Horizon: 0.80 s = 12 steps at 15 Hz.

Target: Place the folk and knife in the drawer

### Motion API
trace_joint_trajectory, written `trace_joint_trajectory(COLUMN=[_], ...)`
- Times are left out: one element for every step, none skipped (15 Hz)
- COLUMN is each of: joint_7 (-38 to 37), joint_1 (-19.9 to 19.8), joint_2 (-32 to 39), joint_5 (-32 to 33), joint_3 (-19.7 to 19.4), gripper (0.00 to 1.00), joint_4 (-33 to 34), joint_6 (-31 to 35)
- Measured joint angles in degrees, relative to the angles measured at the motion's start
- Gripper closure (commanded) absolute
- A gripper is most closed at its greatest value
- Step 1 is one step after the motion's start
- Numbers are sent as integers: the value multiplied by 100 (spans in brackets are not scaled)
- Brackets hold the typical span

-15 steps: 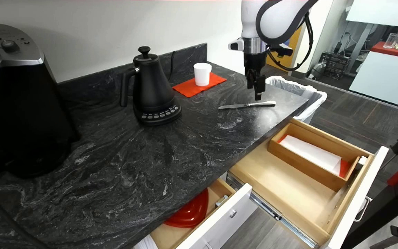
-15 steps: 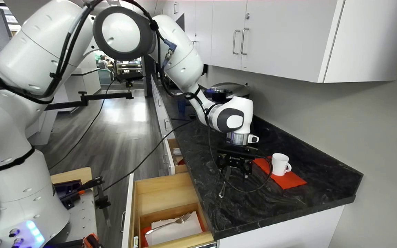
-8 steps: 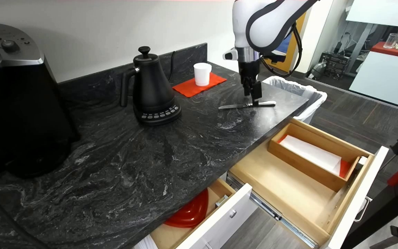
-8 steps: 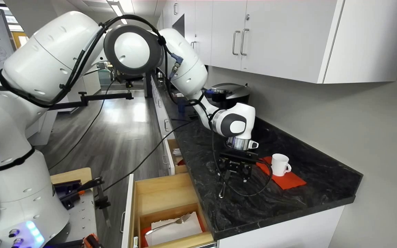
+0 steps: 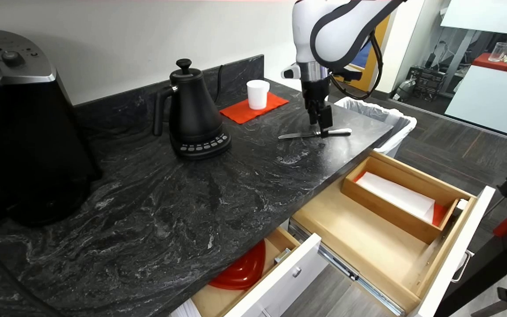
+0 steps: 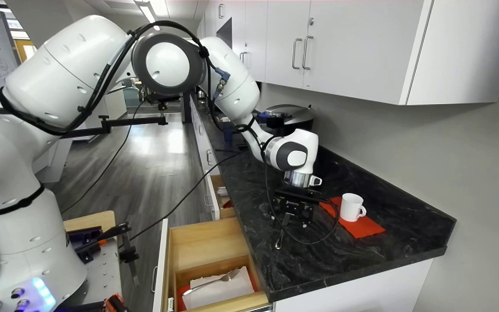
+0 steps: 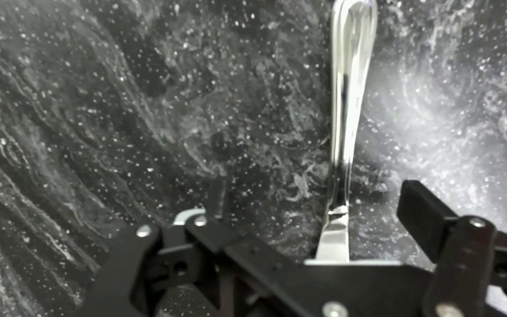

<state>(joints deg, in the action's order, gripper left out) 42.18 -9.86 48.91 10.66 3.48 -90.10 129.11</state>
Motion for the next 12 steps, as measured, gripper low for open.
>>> trace_joint_trajectory(joint_7=[0, -3, -5, -8, -11, -15, -20, -21, -21, -21, -23, -26], joint_1=[13, 20, 21, 20, 18, 17, 15, 14, 14, 14, 14, 13], joint_2=[0, -3, -7, -11, -14, -14, -15, -21, -26, -31, -35, -47], joint_5=[0, 0, 0, 0, 0, 0, -5, -21, -41, -62, -79, -87], joint_3=[0, 0, 0, -2, -4, -5, -6, -6, -6, -6, -6, -9], gripper=[40, 47, 53, 58, 66, 72, 79, 85, 92, 94, 97, 94], joint_4=[-7, -7, -3, -1, 0, 0, 0, 0, 0, -1, -1, 0], joint_6=[0, 1, 1, 1, 1, 2, 2, 1, 1, 1, 1, -3])
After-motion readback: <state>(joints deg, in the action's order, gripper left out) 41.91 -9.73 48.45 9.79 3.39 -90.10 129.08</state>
